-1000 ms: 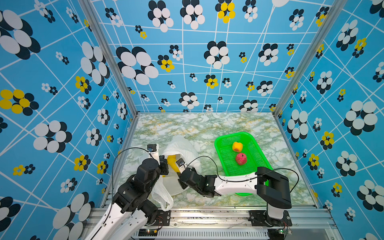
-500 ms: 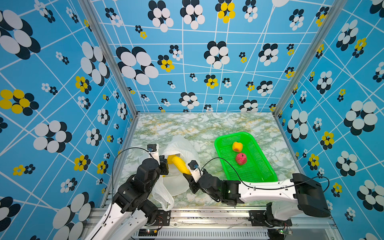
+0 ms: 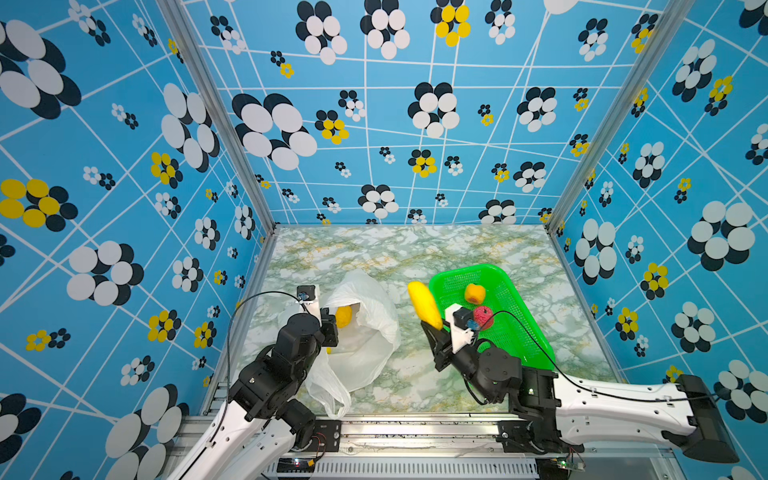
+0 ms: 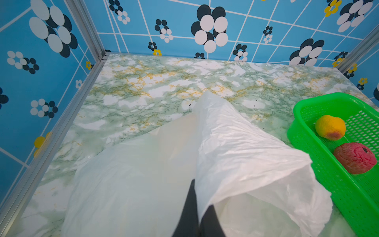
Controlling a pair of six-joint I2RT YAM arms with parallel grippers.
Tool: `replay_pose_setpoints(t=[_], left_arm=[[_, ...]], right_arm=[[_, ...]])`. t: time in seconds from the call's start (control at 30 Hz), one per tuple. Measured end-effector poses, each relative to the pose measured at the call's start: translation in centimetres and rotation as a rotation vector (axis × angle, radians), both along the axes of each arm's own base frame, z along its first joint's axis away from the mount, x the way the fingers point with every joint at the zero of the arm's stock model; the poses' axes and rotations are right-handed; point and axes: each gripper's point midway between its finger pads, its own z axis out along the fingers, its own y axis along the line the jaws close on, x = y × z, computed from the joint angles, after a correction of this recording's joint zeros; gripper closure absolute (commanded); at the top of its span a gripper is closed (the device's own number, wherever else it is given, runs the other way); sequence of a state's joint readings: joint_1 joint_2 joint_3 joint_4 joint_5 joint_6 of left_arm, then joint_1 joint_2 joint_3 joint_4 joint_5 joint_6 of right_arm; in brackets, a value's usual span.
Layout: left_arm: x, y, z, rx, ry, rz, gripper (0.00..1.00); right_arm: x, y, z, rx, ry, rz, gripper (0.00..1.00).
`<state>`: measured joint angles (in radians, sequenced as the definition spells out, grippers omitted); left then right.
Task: Untie the knot of the plastic bag and take out the fruit
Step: 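Lift the long yellow fruit out and carry it over the green basket, then open the right gripper to drop the long yellow fruit in the basket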
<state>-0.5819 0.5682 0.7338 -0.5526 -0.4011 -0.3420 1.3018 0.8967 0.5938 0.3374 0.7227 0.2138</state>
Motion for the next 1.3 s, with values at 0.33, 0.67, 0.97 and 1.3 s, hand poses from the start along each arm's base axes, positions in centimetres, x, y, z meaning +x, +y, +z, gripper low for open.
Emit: replay_pose_setpoints(t=[0.33, 0.67, 0.97, 1.3], left_arm=[[0.7, -0.6, 0.7, 0.004, -0.018, -0.017, 1.0], [1.1, -0.9, 0.4, 0.011, -0.006, -0.019, 1.0], [1.1, -1.0, 0.7, 0.001, -0.019, -0.023, 1.0], [0.6, -0.7, 1.6, -0.019, -0.049, -0.022, 1.0]], right_arm=[[7.5, -12.5, -5.2, -0.079, 0.194, -0.5, 0.83], [10.4, -18.2, -15.6, -0.238, 0.562, -0.722, 0.82], [11.2, -19.2, -21.1, -0.25, 0.791, -0.742, 0.76], [11.5, -20.0, -22.3, -0.238, 0.856, -0.779, 0.43]])
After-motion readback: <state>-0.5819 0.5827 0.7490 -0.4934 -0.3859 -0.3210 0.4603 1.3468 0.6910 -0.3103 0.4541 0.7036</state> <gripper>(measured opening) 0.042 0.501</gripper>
